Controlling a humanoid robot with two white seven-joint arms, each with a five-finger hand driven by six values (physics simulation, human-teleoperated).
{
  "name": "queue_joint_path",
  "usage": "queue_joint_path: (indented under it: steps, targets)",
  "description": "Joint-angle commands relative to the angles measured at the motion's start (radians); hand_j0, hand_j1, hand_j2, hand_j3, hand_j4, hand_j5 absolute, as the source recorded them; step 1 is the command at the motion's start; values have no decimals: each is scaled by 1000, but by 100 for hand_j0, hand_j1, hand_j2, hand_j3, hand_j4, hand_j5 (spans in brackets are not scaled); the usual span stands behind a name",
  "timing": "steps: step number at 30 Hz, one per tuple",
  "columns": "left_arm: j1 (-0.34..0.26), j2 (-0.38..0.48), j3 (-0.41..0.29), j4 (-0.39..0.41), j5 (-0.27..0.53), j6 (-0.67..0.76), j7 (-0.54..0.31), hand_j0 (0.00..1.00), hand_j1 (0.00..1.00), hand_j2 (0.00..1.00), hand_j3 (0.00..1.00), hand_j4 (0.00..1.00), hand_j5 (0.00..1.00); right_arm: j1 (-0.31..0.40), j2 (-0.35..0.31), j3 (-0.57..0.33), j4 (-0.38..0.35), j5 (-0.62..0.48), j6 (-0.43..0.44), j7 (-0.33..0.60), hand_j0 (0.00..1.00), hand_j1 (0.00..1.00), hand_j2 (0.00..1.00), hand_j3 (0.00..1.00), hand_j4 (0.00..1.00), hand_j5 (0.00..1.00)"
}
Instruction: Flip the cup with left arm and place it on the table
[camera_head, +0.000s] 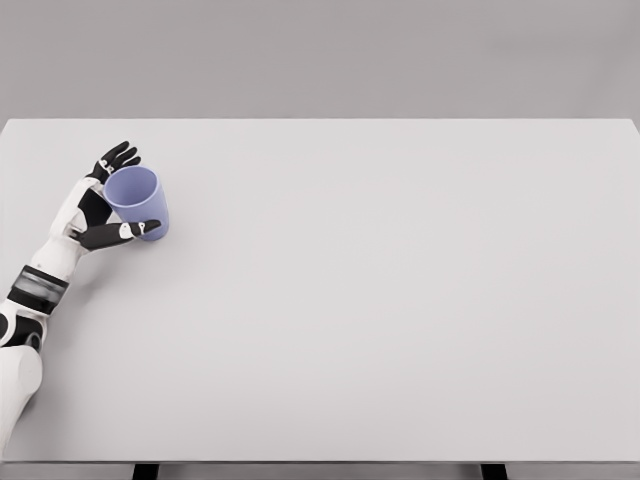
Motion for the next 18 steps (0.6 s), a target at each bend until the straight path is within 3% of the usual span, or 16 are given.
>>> queue_joint_path:
  steps: [1,12,18]
  targets:
    - [0,5,0,-3,6,0,0,100,100,100,100,100,100,0,0,0,0,0,0,0,100,100,100,100,100,100]
    - [11,15,2,-24,11,0,0,100,100,100,100,100,100,0,0,0,0,0,0,0,100,100,100,100,100,100]
    - [12,63,2,-41,12,0,0,100,100,100,100,100,100,0,0,0,0,0,0,0,100,100,100,100,100,100]
